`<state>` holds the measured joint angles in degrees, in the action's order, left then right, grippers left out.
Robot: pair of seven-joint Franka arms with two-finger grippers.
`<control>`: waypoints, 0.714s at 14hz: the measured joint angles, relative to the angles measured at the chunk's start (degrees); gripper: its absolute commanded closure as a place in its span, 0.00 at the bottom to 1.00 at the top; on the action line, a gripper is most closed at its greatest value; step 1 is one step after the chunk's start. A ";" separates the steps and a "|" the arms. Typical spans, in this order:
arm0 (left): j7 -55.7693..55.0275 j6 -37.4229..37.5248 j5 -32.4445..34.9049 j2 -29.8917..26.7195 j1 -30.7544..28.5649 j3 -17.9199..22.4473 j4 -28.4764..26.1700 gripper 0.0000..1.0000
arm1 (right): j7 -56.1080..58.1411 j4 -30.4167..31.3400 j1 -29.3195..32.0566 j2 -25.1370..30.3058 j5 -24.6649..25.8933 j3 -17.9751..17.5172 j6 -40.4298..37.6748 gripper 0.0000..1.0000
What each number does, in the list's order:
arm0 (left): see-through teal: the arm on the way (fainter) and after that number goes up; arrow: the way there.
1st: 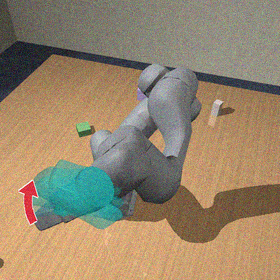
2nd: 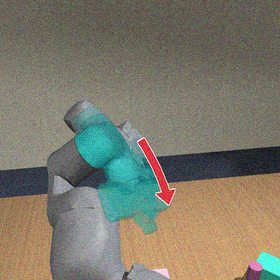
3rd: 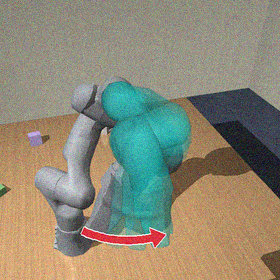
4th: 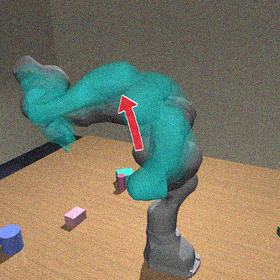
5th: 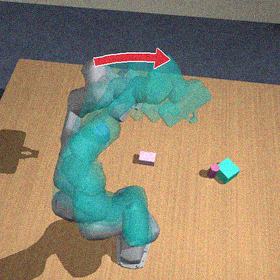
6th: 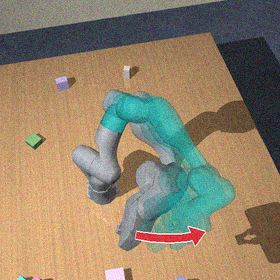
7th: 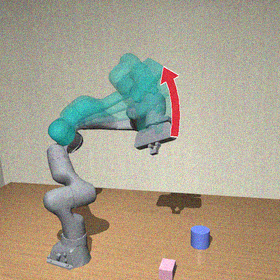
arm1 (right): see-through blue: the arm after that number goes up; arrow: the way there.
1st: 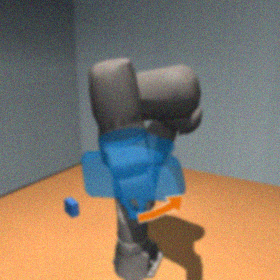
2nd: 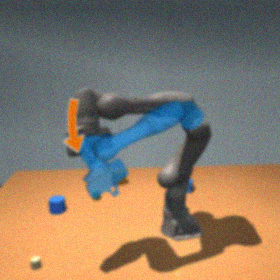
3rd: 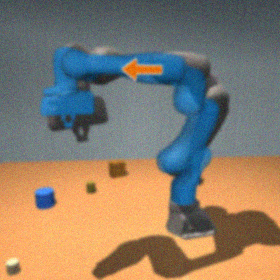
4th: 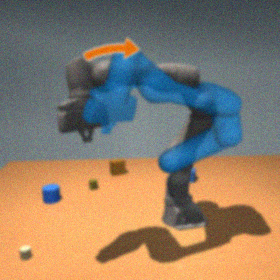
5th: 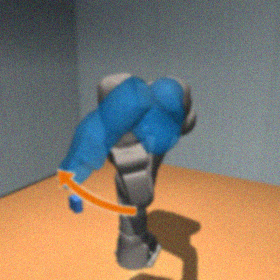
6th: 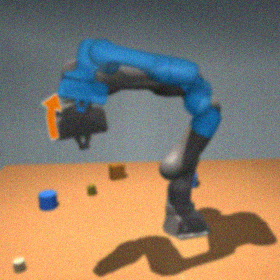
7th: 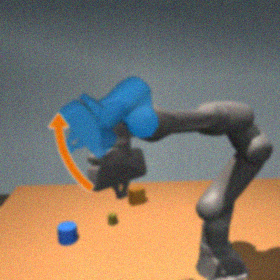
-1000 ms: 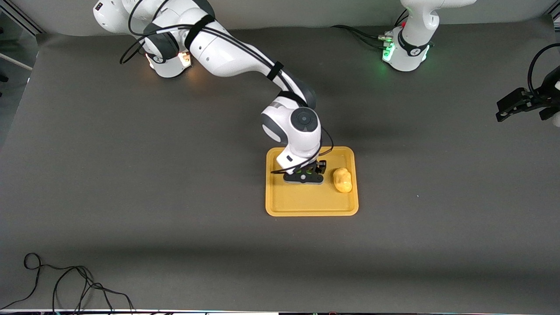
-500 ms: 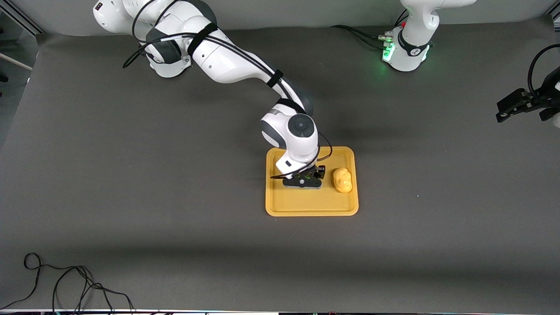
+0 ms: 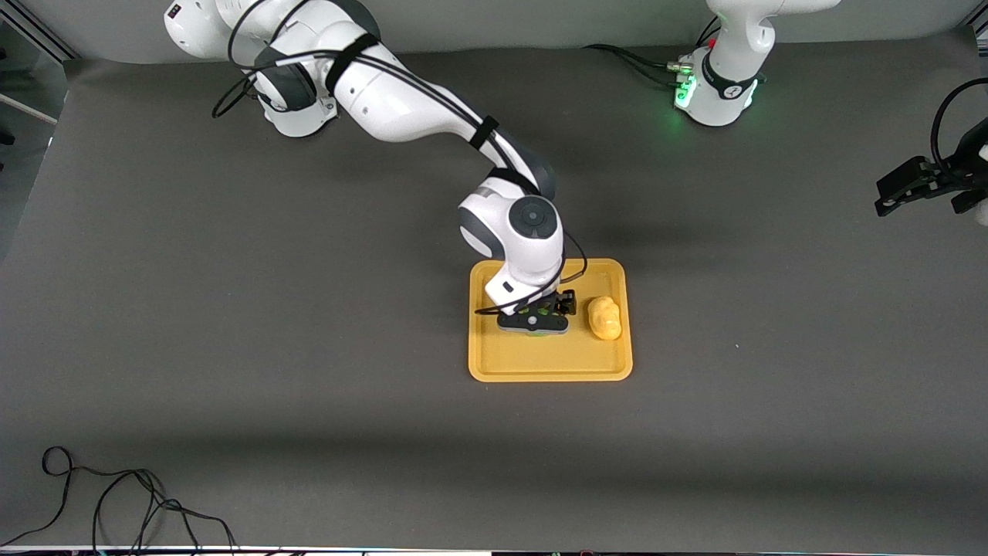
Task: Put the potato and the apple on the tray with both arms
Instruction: 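Lower the apple onto the tray beside the potato with the right gripper, then open the right gripper and lift it away from the apple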
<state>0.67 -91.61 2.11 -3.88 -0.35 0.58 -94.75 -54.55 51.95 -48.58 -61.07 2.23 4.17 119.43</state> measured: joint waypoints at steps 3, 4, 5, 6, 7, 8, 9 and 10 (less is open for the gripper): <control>0.03 0.00 -0.04 0.01 0.00 -0.02 -0.02 0.00 | 0.77 -1.30 1.23 7.48 0.31 0.36 -10.08 0.00; 0.03 0.00 -0.06 0.01 0.00 -0.02 -0.02 0.00 | 2.37 -1.46 2.34 10.52 0.39 0.41 -14.09 0.00; 0.03 -0.01 -0.06 0.01 0.00 -0.02 -0.03 0.00 | 4.77 -1.56 3.58 13.40 0.44 0.42 -17.90 0.00; 0.04 -0.01 -0.07 0.01 0.00 -0.02 -0.03 0.00 | 7.58 -1.57 4.88 16.25 0.66 0.52 -21.71 0.00; 0.05 -0.02 -0.08 0.02 0.00 -0.03 -0.03 0.00 | 10.66 -1.41 6.20 18.93 1.02 0.73 -25.59 0.00; 0.05 -0.03 -0.08 0.02 0.00 -0.03 -0.03 0.00 | 13.97 -0.79 7.37 21.44 1.18 1.14 -28.92 0.00; 0.06 -0.03 -0.09 0.02 0.00 -0.03 -0.03 0.00 | 17.47 0.57 8.41 24.13 1.23 2.09 -31.31 0.00; 0.06 -0.04 -0.10 0.02 0.00 -0.04 -0.04 0.00 | 20.94 2.67 9.47 26.95 1.29 3.06 -32.49 0.00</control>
<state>0.73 -91.65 2.01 -3.86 -0.35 0.55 -94.79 -33.61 54.62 -39.11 -34.11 3.51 7.23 86.94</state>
